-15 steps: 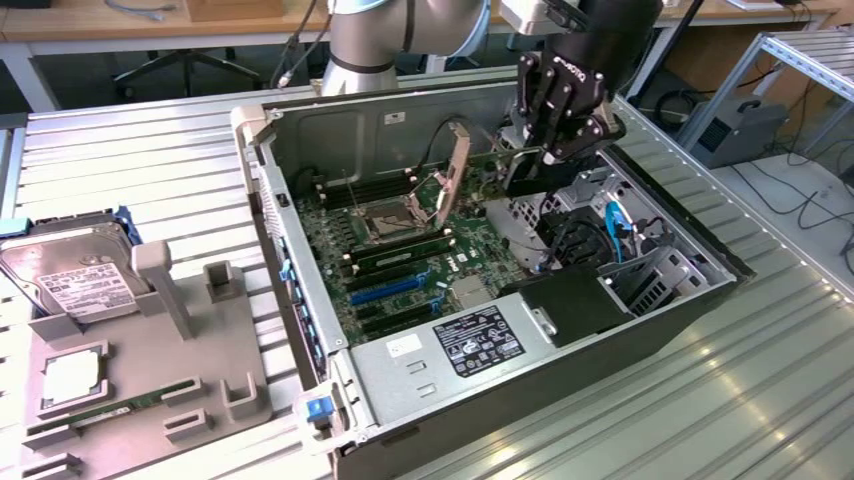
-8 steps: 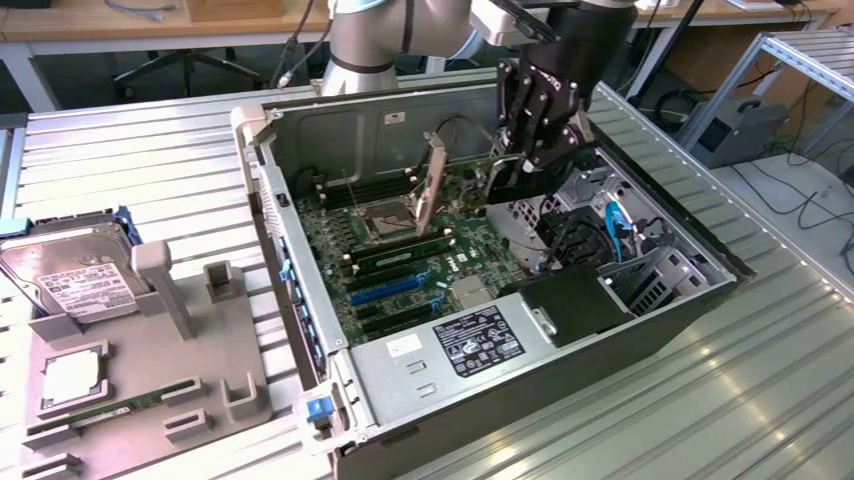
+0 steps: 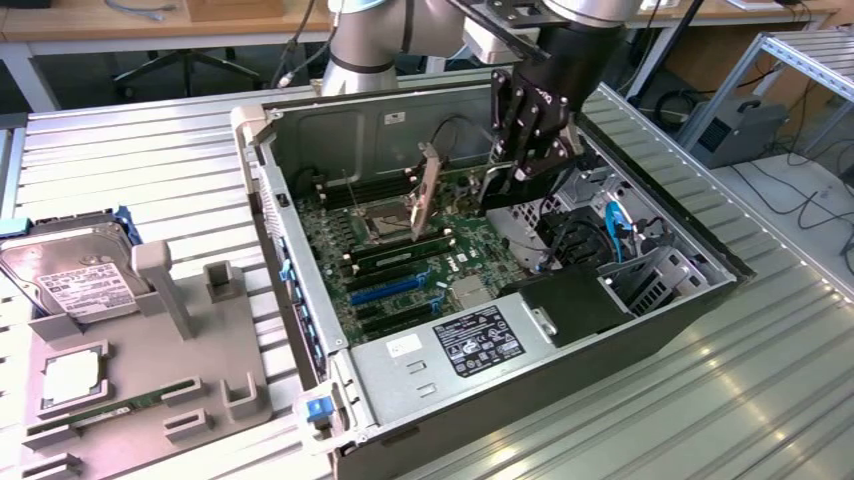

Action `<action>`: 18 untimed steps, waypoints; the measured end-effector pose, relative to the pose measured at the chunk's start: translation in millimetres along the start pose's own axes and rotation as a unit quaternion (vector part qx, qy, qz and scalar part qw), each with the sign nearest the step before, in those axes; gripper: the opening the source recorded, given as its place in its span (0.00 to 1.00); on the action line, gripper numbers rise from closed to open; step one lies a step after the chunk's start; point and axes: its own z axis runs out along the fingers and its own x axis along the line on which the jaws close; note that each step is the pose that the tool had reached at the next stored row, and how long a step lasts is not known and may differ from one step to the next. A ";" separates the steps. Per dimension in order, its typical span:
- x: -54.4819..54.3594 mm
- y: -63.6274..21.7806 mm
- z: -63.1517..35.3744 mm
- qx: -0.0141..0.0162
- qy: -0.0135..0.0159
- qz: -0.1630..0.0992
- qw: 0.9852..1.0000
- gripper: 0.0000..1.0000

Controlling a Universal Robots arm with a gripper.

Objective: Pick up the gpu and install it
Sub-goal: 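Insert the gpu into the slot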

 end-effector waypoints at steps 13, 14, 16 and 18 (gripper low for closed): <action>0.7 2.3 33.9 0.000 -0.001 0.000 1.000 0.27; 0.8 2.6 36.2 0.000 -0.001 0.000 1.000 0.27; 0.9 3.0 41.3 0.000 -0.002 0.000 1.000 0.27; 1.0 3.2 44.6 0.000 -0.002 0.000 1.000 0.27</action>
